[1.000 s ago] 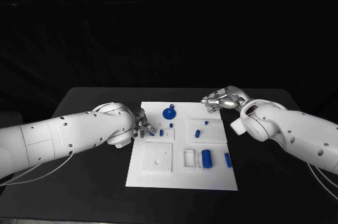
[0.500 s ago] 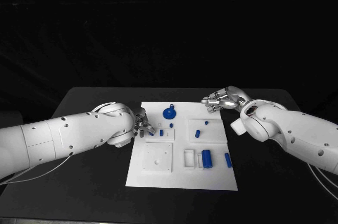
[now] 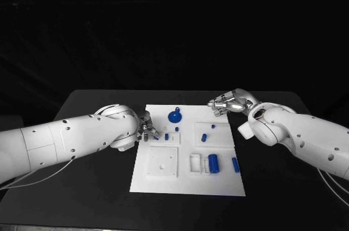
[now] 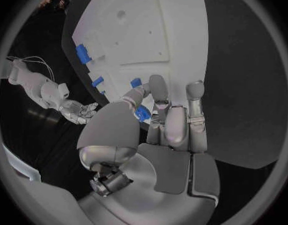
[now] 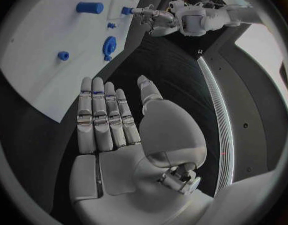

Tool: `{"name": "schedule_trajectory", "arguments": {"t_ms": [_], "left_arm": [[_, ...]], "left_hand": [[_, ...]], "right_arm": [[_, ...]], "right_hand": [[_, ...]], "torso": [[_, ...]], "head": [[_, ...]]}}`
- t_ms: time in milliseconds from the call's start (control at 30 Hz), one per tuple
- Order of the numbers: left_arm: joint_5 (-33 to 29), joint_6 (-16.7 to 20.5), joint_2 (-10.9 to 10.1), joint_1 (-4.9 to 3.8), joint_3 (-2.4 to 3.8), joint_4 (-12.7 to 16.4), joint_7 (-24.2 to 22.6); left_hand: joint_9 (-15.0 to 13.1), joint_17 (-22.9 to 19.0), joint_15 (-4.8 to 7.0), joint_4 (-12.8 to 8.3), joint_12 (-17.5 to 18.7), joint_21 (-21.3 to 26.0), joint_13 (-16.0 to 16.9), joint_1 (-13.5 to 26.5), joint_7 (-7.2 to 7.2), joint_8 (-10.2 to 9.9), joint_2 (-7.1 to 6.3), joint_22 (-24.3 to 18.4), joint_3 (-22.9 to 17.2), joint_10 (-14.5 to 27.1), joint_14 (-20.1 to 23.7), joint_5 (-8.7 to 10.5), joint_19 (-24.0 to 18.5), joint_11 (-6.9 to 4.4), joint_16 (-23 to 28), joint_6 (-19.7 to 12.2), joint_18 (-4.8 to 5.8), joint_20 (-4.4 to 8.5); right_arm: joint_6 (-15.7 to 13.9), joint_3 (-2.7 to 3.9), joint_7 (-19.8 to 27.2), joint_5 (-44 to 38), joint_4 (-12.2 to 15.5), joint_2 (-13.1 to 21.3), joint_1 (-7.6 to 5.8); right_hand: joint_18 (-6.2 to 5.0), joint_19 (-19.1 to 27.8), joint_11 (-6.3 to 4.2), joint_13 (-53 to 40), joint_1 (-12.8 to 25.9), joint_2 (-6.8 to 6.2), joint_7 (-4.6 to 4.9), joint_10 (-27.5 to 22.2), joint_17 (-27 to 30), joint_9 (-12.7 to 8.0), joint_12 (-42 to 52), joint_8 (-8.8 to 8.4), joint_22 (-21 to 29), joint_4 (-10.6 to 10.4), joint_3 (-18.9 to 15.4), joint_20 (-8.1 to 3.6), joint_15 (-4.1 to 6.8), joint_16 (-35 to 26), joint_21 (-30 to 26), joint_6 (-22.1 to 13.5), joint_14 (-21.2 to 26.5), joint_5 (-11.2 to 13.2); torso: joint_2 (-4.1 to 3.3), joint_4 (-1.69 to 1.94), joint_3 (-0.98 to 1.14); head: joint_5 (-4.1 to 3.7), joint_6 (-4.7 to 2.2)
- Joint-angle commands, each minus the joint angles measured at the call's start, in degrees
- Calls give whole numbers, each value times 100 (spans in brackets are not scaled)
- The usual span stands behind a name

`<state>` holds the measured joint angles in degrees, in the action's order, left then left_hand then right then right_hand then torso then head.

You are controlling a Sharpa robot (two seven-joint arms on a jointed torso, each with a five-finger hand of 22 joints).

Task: Assemble the parts on the task board

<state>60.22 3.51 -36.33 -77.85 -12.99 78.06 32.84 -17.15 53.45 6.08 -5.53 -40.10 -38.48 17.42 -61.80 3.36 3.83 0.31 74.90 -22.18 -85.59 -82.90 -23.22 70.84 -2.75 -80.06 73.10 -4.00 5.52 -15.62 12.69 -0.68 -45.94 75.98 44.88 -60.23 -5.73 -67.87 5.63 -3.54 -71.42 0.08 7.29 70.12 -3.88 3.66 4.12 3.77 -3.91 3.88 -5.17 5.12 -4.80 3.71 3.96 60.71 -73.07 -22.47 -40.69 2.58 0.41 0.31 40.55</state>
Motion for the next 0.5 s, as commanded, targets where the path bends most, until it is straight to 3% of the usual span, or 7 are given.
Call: {"name": "schedule_trajectory", "arguments": {"t_ms": [33, 233, 400, 500], "left_arm": [[-199, -516, 0, 101, -82, -19, 233], [-305, -623, 16, 100, -82, -42, 269], [-400, -735, 36, 99, -82, -73, 289], [-418, -715, 52, 99, -82, -85, 282]], "left_hand": [[-8, 6, 41, -203, -30, -26, 8, -81, -546, 15, 195, 116, -213, -119, -13, -33, -21, -189, -21, 1181, -42, -27], [-20, 24, 42, -327, -32, -50, 9, 88, -549, 16, 284, 115, -268, -122, -13, -74, -29, -191, -31, 1185, -53, -35], [-34, 96, 42, -120, -64, -39, 21, 330, -564, 21, 490, 110, -170, -122, -15, 336, -34, -195, -54, 1216, -78, -73], [-33, 94, 41, -78, -61, -34, 16, 313, -564, 20, 495, 112, -131, -122, -15, 367, -29, -193, -47, 1211, -81, -76]], "right_arm": [[69, 2, 66, 2, 3, -5, 5], [65, 2, 67, 2, 3, -9, 5], [62, 2, 67, 2, 1, -10, 5], [63, 2, 67, 2, 1, -12, 6]], "right_hand": [[-42, 35, -10, 7, 15, -45, 34, -44, 10, -9, -32, -20, 9, 1, 23, -15, -16, -10, 8, -14, 40, -30], [-42, 35, -10, 7, 15, -45, 34, -44, 10, -9, -32, -20, 9, 1, 23, -15, -16, -10, 8, -14, 40, -30], [-42, 36, -11, 7, 14, -47, 34, -43, 10, -10, -32, -21, 9, 7, 46, -15, -16, -9, 8, -15, 40, -34], [-42, 36, -11, 7, 14, -47, 34, -43, 10, -10, -32, -21, 9, 7, 46, -15, -16, -9, 8, -15, 40, -34]], "torso": [[-1, 3, 0], [0, 1, 1], [0, 0, 2], [-2, 0, 3]], "head": [[5, 4], [9, 4], [11, -8], [16, -13]]}}
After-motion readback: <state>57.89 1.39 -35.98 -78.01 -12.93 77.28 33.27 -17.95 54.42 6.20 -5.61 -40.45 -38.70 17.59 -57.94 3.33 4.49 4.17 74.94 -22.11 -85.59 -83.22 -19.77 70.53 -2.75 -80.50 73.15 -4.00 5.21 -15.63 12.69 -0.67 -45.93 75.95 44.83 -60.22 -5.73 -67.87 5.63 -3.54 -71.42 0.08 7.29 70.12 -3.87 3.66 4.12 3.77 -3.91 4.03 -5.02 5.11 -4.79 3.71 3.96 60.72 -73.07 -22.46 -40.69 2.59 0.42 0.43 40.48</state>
